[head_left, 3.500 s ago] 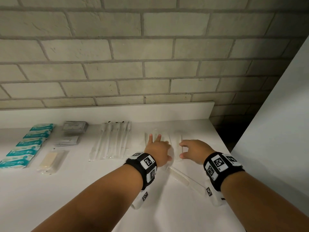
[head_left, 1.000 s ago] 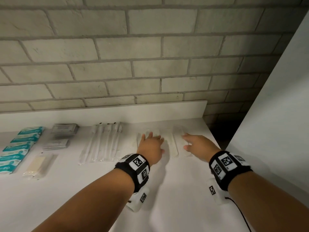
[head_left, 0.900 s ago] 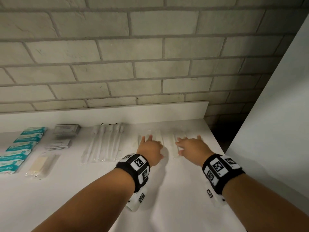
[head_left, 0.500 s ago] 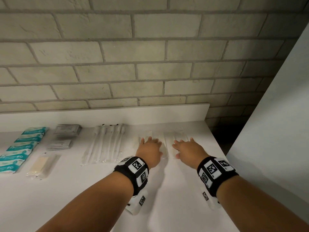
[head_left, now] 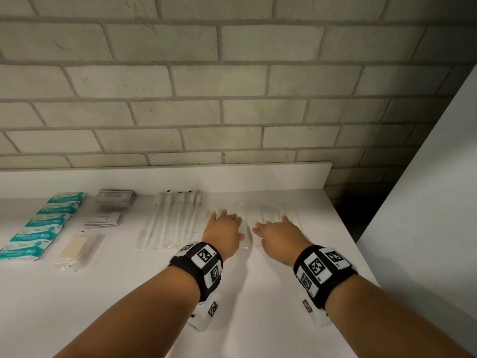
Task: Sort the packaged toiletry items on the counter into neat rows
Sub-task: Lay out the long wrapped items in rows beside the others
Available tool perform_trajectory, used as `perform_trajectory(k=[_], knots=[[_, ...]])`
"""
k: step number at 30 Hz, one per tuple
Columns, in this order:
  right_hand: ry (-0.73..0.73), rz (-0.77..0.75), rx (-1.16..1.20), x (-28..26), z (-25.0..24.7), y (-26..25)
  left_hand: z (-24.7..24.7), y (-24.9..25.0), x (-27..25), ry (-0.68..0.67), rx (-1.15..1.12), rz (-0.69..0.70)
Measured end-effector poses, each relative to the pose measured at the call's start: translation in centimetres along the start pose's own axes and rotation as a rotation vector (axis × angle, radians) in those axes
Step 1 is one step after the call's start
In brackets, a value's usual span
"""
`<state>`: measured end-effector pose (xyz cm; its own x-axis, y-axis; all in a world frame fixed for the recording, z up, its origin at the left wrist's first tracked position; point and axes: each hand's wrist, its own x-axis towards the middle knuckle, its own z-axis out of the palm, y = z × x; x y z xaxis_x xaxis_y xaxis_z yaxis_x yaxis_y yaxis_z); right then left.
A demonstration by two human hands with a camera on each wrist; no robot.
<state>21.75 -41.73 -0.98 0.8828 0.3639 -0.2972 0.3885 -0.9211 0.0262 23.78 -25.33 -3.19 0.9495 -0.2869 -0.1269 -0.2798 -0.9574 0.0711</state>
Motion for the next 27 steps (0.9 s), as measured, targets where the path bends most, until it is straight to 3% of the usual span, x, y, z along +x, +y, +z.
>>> perform_trajectory(k=[2,5,27], knots=[[0.026,-0.024,0.048,0.1,0.0,-0.9,-0.1,-1.0,-0.2,0.022,-0.004,-0.05],[-0.046,-0.075,-0.009,0.5,0.3,-2.5,0.0,-2.4,-0.7,-0.078,0.018,-0.123],[-0.154,-0.079,-0.08,1.0,-0.2,-2.8,0.0,-2.8,-2.2,-0.109,-0.12,-0.079]])
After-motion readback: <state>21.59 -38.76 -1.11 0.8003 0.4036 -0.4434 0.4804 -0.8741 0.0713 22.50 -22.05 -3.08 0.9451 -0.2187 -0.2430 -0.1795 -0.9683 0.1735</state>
